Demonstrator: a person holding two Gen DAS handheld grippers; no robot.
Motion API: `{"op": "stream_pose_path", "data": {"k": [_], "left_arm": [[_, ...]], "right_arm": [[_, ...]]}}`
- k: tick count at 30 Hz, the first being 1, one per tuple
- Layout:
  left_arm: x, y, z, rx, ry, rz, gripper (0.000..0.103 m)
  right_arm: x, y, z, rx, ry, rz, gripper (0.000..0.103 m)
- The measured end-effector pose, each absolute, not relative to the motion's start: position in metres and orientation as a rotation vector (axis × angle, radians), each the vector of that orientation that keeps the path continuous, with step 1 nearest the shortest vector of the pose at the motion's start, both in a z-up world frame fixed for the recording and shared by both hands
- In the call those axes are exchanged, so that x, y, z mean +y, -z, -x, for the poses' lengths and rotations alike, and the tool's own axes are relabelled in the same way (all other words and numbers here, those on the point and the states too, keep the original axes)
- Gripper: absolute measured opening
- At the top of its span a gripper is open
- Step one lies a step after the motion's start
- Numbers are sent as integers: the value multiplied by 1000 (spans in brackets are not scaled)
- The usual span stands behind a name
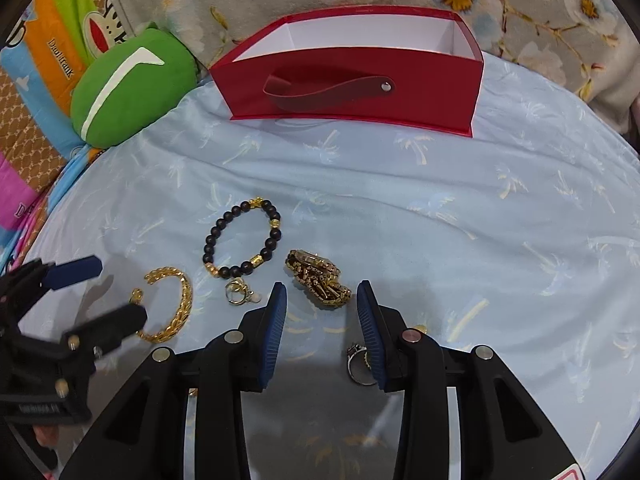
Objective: Organize jewelry
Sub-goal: 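Grasp the gold filigree brooch with the right tool while the left tool grasps the gold chain bangle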
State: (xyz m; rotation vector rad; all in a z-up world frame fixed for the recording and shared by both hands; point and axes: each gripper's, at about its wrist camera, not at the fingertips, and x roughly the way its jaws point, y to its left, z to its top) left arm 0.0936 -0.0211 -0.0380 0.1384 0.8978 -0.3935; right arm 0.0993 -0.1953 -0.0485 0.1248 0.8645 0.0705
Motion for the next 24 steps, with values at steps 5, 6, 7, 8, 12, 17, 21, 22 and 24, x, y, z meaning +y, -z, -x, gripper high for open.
{"op": "stream_pose_path", "data": {"k": [5,6,7,8,12,17,21,22,24], "left_arm": [[-26,54,-97,932,396,-147,85],[-26,56,-98,937,394,-145,85],[-27,56,-97,923,390,-149,85],[-28,57,-98,922,391,-154,86],[-32,60,-99,901,379,-171,86],[-32,59,-99,881,364,-168,76],[-27,56,-100,874,363,-143,60],[-26,56,-101,871,365,-138,53],[-24,55,-101,874,378,-121,53]], "right_arm": [[-195,53,-110,869,-63,-134,36],[-194,53,-111,866,-61,-132,36],[-194,53,-112,865,-58,-130,36],[-194,53,-113,864,-57,-129,36],[-193,53,-113,861,-54,-129,31],[-195,54,-110,862,-50,-145,18],[-193,54,-105,859,-48,-155,17],[-193,53,-103,858,-49,-158,17],[-192,53,-98,856,-52,-168,17]]}}
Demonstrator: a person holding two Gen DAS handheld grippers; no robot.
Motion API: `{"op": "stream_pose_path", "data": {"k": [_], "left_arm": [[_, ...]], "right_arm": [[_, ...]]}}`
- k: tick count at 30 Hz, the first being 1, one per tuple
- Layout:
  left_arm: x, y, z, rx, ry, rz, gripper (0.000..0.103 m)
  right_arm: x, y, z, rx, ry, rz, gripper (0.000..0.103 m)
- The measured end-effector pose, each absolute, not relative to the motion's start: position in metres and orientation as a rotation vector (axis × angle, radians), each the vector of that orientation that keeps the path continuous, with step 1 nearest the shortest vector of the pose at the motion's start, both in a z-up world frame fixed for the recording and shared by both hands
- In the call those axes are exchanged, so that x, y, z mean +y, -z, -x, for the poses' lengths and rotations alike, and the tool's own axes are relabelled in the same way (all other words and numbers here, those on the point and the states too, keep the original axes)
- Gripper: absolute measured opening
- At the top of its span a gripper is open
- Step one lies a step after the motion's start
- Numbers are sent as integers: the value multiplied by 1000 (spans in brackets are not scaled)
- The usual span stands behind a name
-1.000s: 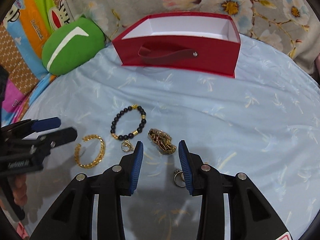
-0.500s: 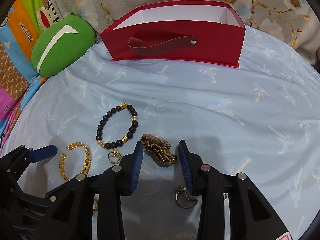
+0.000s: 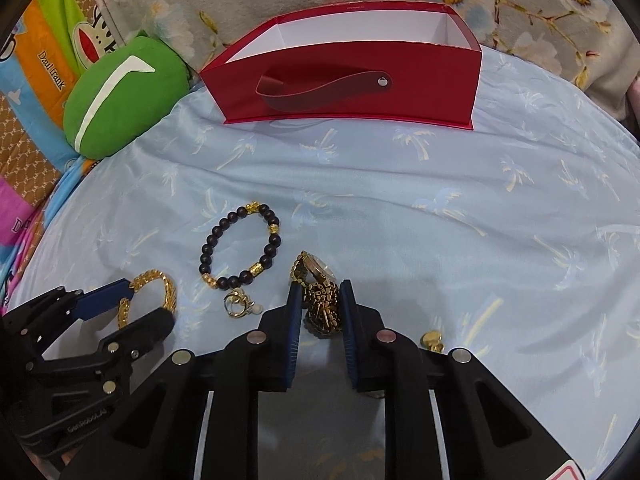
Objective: Organize jewelry
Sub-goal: 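Grasp the gold filigree brooch with the right tool while the left tool grasps the gold chain bangle, then carry the brooch into the red box and open the right tool while the left tool drops the bangle in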
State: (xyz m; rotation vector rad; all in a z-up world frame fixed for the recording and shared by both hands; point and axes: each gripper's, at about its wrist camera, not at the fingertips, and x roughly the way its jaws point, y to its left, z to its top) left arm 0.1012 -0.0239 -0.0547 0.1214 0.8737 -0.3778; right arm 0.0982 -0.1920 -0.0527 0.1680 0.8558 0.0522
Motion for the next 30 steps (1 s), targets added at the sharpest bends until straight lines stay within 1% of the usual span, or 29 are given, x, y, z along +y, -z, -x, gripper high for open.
{"op": "stream_pose_path", "data": {"k": [9,15,20,30], "left_arm": [[-14,49,-98,901,443,-31,53],[-10,35,-90,876,453,-14,53],[-8,16,-88,843,456,-8,53],[-5,-46,-110,710,446,-36,53]], "right_arm": [[-195,43,-71,842,-57,-234,17],[-197,30,-59,815,-64,-254,17],[-199,11,-52,774,-69,-256,17],[-212,-46,-63,666,-75,-218,17]]}}
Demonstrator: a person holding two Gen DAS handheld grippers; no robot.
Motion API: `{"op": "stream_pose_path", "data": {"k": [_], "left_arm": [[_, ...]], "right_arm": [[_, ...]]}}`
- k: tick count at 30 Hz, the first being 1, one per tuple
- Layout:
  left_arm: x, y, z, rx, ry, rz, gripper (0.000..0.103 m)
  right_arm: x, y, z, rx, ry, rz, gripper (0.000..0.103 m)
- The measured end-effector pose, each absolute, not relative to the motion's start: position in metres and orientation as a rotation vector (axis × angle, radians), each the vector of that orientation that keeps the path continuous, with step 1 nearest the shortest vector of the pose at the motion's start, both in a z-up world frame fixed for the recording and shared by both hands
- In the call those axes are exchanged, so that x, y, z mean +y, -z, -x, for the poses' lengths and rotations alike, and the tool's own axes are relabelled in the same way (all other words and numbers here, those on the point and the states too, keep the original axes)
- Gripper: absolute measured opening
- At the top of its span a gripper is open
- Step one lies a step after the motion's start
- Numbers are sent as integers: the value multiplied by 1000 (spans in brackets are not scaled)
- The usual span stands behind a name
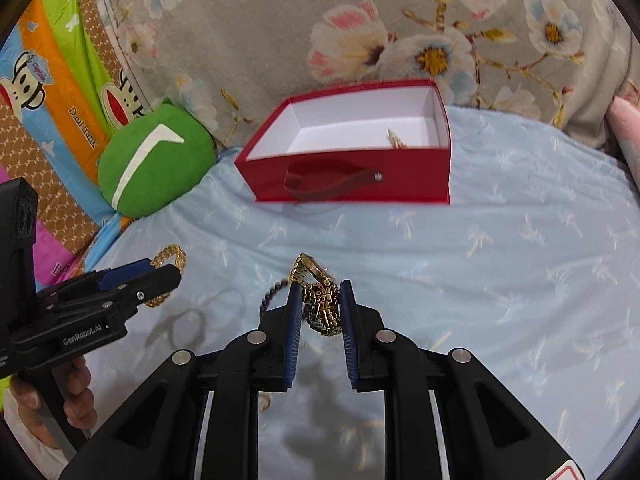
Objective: Organize jewelry
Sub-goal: 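Carry the brooch into the red box and open the right tool while the left tool drops the bangle in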
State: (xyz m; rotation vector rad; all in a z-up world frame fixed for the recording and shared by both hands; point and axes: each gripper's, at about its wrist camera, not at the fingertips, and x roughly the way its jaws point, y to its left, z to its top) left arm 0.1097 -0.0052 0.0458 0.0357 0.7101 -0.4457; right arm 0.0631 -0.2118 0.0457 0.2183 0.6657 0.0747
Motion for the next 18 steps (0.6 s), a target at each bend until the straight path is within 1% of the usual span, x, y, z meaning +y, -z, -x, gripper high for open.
{"op": "stream_pose_path", "data": {"k": [10,15,18], "left_arm": [[-18,-113,-179,555,401,-100,53],[-36,-131,-238,560,406,-104,53],[-50,-138,-273,529,395,-128,53]], "right_arm": [[-243,-101,-130,575,-78,-206,17],[-256,-115,-198,594,-76,-200,17],[-263,-116,-242,621,-78,-216,17]]}}
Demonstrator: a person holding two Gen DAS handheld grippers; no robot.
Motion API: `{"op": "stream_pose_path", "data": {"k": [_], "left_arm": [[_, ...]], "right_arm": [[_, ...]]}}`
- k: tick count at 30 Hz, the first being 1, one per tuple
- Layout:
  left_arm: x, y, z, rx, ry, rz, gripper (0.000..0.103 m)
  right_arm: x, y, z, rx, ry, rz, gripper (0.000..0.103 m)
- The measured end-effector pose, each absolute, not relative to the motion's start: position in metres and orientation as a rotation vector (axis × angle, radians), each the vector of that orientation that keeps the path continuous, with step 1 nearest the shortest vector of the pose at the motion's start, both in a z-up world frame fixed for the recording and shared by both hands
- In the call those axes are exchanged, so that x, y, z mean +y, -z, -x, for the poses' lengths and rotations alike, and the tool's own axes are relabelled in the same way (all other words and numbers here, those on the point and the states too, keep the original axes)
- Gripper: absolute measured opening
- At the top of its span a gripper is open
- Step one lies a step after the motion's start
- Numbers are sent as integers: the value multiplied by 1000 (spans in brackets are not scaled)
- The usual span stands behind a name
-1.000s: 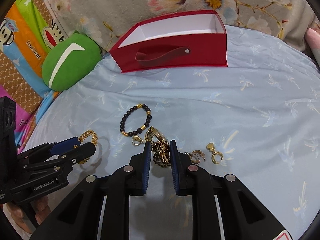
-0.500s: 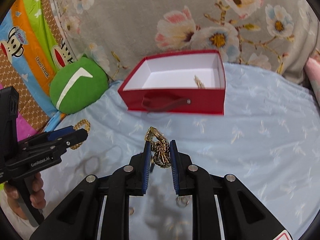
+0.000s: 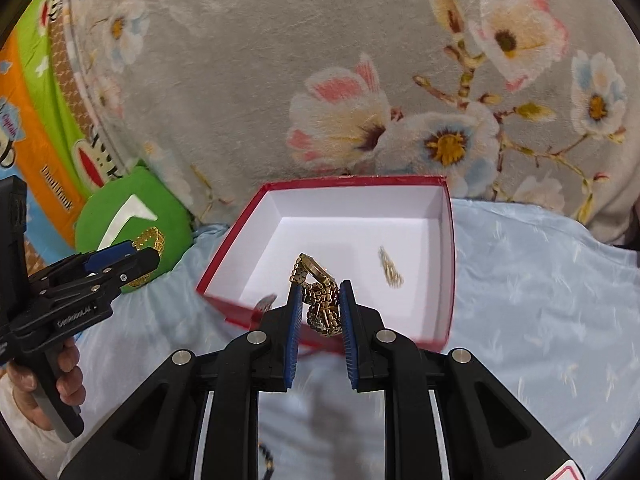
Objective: Organize jewelry
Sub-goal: 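Carry the brooch into the red box and open the right tool while the left tool drops the bangle in, then withdraw both open tools from the red box back over the remaining jewelry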
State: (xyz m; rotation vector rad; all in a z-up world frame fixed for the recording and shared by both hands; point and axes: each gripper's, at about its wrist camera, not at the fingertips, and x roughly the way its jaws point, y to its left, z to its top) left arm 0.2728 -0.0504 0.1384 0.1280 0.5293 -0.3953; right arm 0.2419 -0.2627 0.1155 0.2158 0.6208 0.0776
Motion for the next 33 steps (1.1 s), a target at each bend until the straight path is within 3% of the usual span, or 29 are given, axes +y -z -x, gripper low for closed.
{"op": "stream_pose_path", "data": {"k": [12,28,30,32,33], "left_arm": [[-95,-105,-414,661,371,-117,53],[-123,-49,-490,796,328,-122,54],[-121,-51,-492,782,315,-105,58],[-117,-51,-494,783,308,-87,75],[-114,-51,-495,780,295,-73,77]], "right_arm": [[-275,-86,-396,740,-31,-240,17],[-274,-28,-466,887,11,-194,20],[-275,-28,-465,883,14,-207,26],[-276,-30,-465,865,23,-206,34],[-276,-32,-462,850,27,-202,35]]}}
